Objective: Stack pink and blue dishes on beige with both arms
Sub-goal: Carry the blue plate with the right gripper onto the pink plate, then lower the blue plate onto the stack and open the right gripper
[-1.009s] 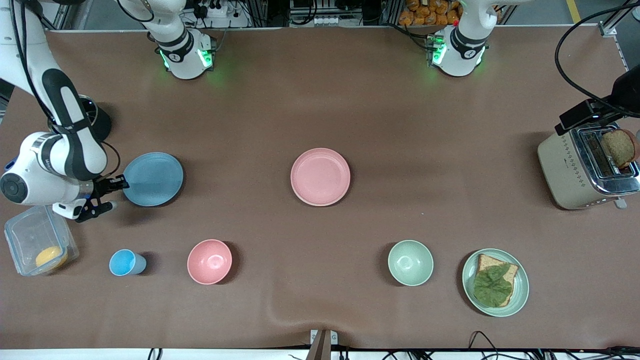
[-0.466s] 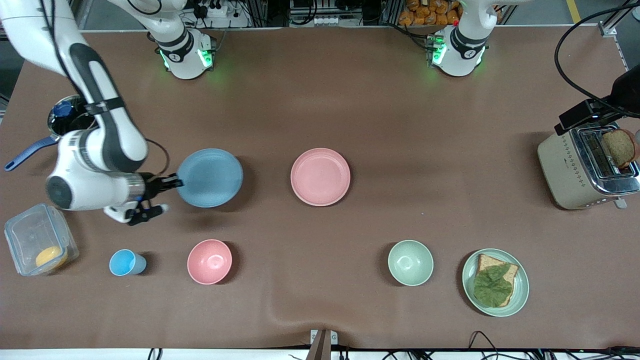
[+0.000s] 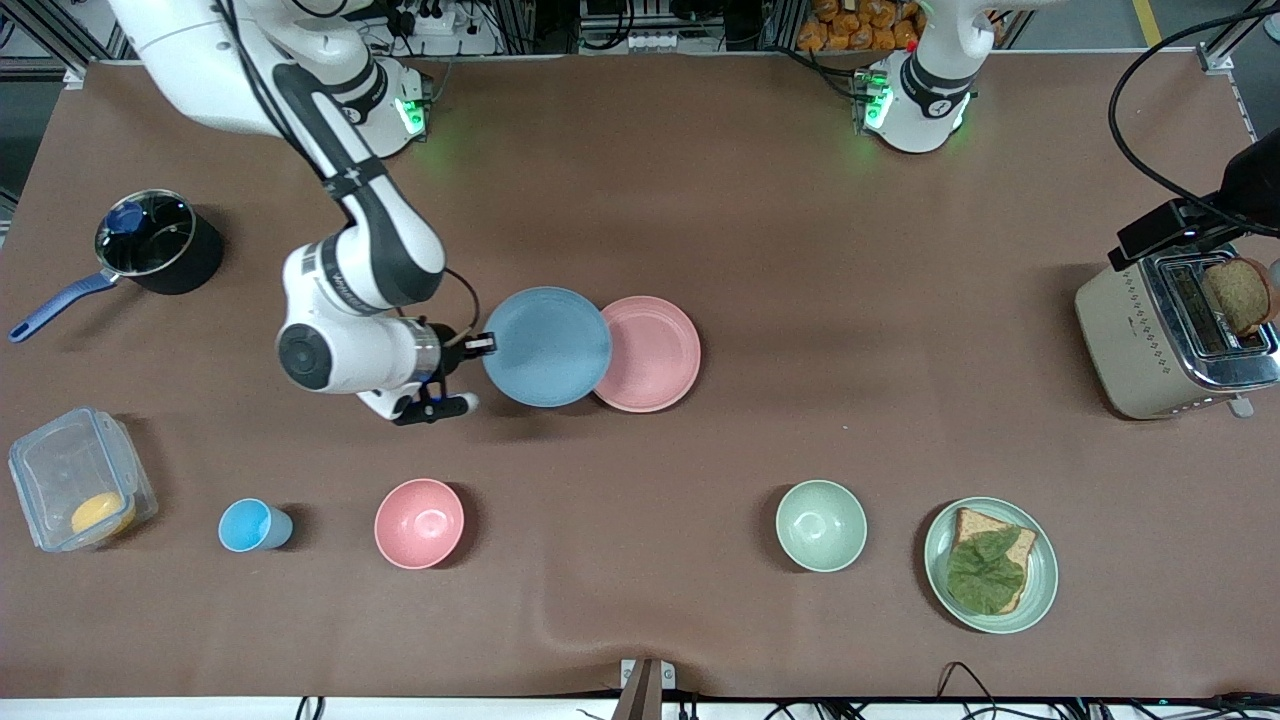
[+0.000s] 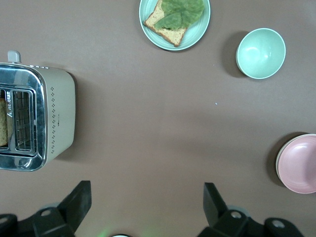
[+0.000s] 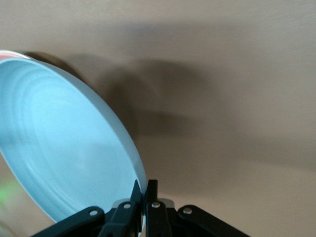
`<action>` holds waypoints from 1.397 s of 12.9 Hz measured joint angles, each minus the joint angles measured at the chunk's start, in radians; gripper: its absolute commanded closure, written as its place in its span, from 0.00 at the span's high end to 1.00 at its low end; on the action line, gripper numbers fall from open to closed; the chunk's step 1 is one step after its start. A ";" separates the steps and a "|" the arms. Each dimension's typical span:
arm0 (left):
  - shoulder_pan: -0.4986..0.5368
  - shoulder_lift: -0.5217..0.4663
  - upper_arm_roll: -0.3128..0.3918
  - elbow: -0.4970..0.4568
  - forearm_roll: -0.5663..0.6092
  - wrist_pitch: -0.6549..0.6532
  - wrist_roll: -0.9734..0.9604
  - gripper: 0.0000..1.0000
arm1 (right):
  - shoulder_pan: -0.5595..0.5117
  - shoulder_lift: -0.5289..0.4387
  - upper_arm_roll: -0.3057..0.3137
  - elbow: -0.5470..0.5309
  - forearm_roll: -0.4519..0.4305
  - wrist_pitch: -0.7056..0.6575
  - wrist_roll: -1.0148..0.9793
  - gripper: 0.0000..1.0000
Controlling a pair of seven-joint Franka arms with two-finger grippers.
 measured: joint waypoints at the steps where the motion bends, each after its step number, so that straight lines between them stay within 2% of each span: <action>1: 0.000 0.000 0.000 0.000 0.000 0.000 0.000 1.00 | 0.020 0.018 0.000 0.011 0.024 0.016 0.031 0.00; 5: 0.000 0.000 0.000 0.000 0.000 0.000 0.000 1.00 | 0.072 0.074 0.000 0.058 0.054 0.033 0.098 0.00; 13: 0.000 0.000 0.000 -0.001 0.000 0.000 0.000 1.00 | 0.147 0.110 -0.001 0.084 0.064 0.072 0.122 0.00; 18: 0.001 0.000 0.000 -0.019 0.000 0.000 0.000 1.00 | 0.155 0.132 -0.002 0.101 0.064 0.095 0.129 0.00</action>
